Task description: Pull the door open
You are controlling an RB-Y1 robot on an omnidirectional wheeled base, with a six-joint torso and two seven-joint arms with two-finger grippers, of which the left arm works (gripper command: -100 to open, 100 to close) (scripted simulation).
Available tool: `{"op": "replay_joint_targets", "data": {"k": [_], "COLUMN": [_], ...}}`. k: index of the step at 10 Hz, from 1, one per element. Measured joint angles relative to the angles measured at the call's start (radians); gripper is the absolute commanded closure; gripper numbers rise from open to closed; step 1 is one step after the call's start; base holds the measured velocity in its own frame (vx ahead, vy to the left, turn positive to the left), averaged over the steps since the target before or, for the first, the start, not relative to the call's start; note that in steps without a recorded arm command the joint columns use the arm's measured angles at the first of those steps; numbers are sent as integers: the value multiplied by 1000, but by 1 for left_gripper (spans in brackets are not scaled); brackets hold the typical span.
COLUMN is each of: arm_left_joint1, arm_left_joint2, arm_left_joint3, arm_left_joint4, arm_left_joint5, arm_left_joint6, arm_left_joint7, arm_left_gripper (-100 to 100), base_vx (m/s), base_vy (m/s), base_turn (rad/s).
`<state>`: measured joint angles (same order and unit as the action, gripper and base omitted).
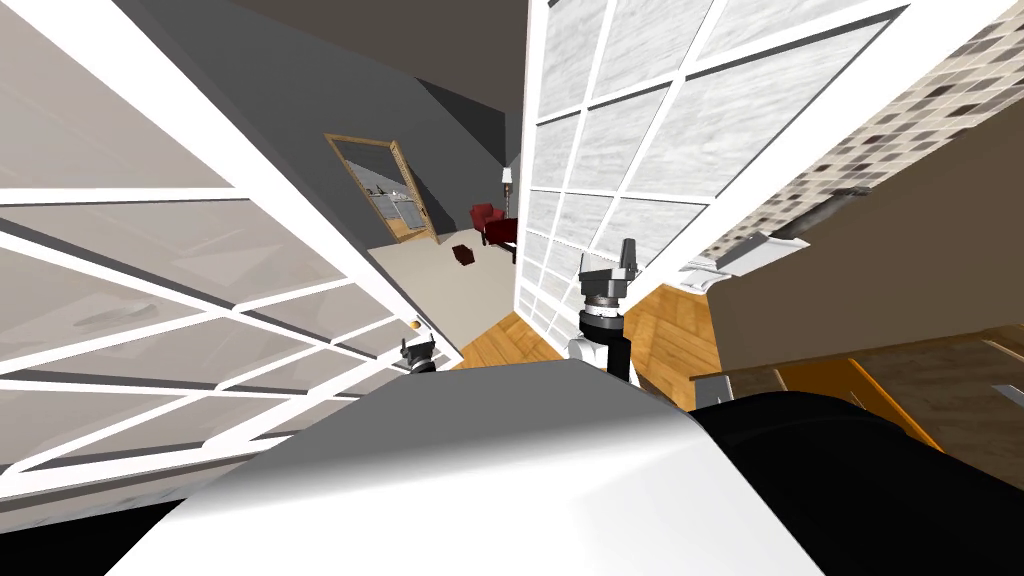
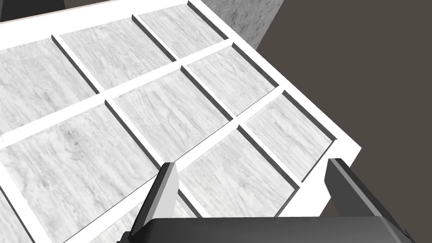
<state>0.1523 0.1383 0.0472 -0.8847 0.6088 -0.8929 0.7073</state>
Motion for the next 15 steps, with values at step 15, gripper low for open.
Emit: {"op": "replay_joint_targets", "data": {"k": [15], "arm_left_joint1": [-35], "arm_left_joint2": [-64], "arm_left_joint3": [-35], "arm_left_joint4": [-15], "arm_left_joint5": [139], "arm_left_joint6": [2], "arm_left_joint7": [378], "arm_left_gripper": [-100], "base_vx": [-58], "base_vy": [20], "base_turn": [-45]}}
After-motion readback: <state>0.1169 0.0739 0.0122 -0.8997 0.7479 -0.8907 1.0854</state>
